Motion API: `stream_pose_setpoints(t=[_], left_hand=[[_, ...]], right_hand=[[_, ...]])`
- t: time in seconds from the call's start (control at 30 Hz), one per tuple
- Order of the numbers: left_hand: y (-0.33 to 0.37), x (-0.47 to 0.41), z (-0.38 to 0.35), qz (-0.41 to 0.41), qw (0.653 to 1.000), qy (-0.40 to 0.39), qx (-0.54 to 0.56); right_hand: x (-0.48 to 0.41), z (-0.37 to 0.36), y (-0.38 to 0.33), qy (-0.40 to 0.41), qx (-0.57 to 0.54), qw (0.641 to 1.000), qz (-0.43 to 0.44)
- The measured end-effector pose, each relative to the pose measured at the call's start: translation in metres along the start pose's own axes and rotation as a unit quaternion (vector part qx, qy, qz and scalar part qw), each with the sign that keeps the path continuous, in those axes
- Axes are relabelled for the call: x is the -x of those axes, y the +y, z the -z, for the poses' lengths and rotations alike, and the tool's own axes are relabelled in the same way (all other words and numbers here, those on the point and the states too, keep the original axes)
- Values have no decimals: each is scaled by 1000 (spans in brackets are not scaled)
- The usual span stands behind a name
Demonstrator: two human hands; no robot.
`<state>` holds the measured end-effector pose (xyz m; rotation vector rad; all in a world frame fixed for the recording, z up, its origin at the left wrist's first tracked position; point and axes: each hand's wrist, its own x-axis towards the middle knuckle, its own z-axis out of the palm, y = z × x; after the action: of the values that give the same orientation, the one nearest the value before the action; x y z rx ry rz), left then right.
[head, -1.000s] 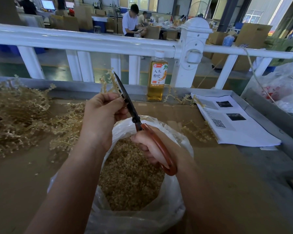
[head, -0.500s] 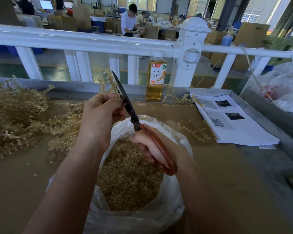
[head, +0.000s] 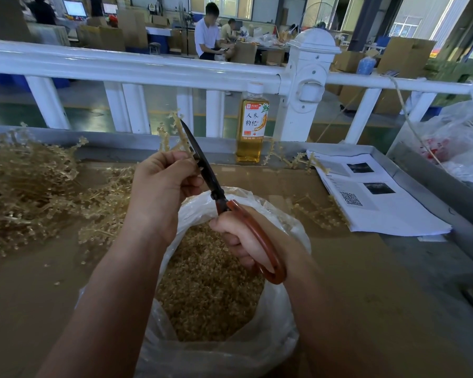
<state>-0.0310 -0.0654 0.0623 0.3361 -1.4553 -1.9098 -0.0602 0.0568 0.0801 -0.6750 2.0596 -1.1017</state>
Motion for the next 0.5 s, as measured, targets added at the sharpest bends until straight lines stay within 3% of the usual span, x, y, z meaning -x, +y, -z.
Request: stream_pose_setpoints(t=[0.27, 0.37, 0.5], left_hand=[[1, 1, 0, -4, 1000, 12, 11], [0, 1, 2, -8, 1000, 27, 0], [2, 1, 2, -7, 999, 35, 4]], right_hand=[[-1, 1, -3, -20, -5, 999, -34], [-2, 2, -4, -24, -54, 997, -43], [-10, 1, 1, 0, 39, 999, -20]])
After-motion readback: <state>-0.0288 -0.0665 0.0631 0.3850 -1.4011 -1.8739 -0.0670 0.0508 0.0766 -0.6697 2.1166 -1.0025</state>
